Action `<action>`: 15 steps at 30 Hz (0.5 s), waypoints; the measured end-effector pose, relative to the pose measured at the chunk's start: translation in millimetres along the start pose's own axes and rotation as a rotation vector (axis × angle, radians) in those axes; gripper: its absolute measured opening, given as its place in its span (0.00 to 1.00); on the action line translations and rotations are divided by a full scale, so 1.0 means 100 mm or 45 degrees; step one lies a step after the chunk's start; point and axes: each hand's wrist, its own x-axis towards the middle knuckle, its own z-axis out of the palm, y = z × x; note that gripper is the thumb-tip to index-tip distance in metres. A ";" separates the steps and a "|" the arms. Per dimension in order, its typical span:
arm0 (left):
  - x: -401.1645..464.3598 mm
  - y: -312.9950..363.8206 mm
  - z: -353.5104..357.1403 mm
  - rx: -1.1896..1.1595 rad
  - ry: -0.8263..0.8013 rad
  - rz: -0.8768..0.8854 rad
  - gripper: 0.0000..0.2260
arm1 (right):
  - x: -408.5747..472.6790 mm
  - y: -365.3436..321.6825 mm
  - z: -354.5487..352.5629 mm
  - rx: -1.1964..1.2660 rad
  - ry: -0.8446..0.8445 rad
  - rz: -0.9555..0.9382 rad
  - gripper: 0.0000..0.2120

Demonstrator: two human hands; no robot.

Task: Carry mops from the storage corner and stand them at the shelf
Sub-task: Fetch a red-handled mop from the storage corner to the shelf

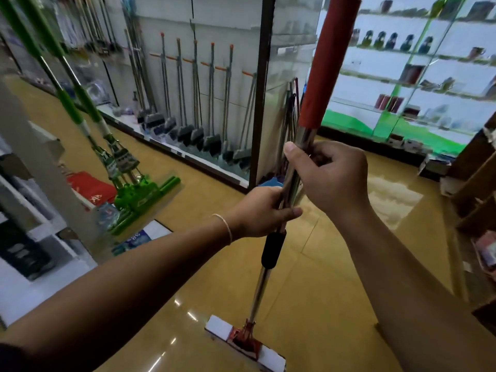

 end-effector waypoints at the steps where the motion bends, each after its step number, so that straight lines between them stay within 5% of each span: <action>1: 0.10 -0.05 -0.02 0.009 0.003 0.005 0.09 | 0.07 0.05 0.05 0.003 -0.007 0.002 0.19; 15: 1.66 -0.87 -0.59 -0.057 -0.100 0.063 0.10 | 1.32 0.80 1.01 -0.057 0.075 -0.003 0.20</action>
